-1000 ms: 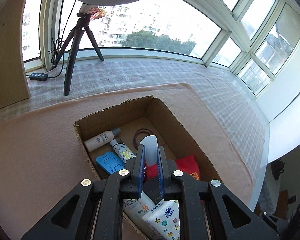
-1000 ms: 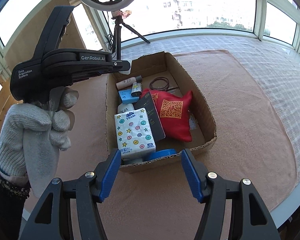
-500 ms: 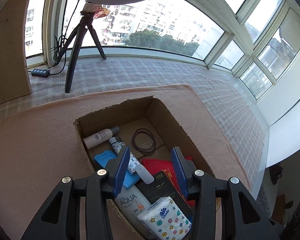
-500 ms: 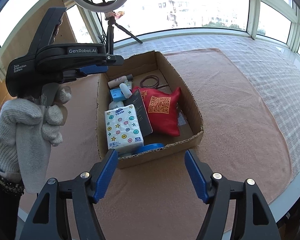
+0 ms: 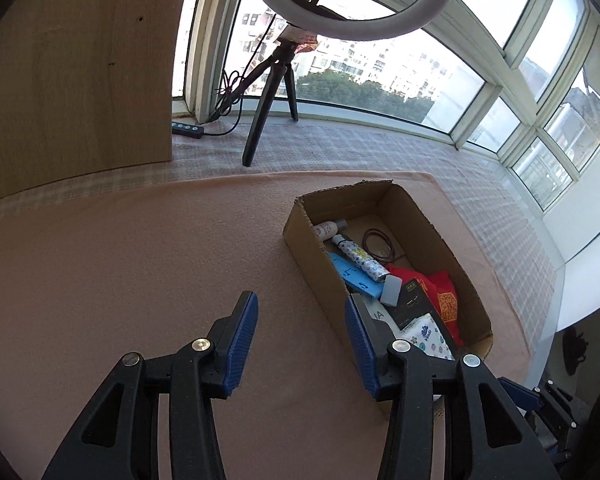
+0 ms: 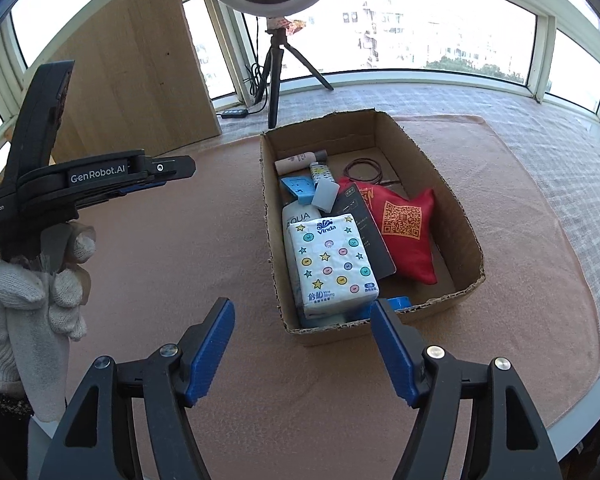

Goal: Organize objects

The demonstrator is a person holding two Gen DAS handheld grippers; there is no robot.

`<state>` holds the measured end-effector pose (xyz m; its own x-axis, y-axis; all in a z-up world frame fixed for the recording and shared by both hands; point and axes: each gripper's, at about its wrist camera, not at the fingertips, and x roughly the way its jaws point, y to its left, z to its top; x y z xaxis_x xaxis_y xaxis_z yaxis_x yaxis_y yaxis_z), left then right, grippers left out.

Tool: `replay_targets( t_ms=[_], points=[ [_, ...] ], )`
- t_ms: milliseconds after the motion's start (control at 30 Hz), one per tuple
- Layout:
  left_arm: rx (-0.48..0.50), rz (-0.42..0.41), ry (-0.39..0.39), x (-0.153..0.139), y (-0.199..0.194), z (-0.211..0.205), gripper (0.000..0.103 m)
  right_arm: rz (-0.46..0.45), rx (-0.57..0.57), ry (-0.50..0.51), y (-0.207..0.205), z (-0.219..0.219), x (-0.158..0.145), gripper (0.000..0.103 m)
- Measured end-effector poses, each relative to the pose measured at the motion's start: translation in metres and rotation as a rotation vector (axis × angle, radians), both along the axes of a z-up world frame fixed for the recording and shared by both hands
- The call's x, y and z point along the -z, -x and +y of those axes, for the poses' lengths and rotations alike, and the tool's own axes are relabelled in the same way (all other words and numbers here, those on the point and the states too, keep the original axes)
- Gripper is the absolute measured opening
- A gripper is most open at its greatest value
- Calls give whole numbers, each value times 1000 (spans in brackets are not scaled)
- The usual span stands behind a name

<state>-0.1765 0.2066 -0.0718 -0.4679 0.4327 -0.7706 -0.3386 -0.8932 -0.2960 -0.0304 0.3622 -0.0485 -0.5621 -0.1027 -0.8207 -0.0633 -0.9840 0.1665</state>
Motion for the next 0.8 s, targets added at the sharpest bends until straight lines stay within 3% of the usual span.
replay_targets(
  t_ms=[267,633,800],
  points=[
    [-74,32,44,-15,-39,-73,60,38,-61,17,5,-43,-7,66],
    [-183,92,119,-37,-93,-150,92,52,-155,57,11,-106,-11,67],
    [-239,100,172,-41,-115,-175,100,55,-194,1,10,-137,-12,72]
  ],
)
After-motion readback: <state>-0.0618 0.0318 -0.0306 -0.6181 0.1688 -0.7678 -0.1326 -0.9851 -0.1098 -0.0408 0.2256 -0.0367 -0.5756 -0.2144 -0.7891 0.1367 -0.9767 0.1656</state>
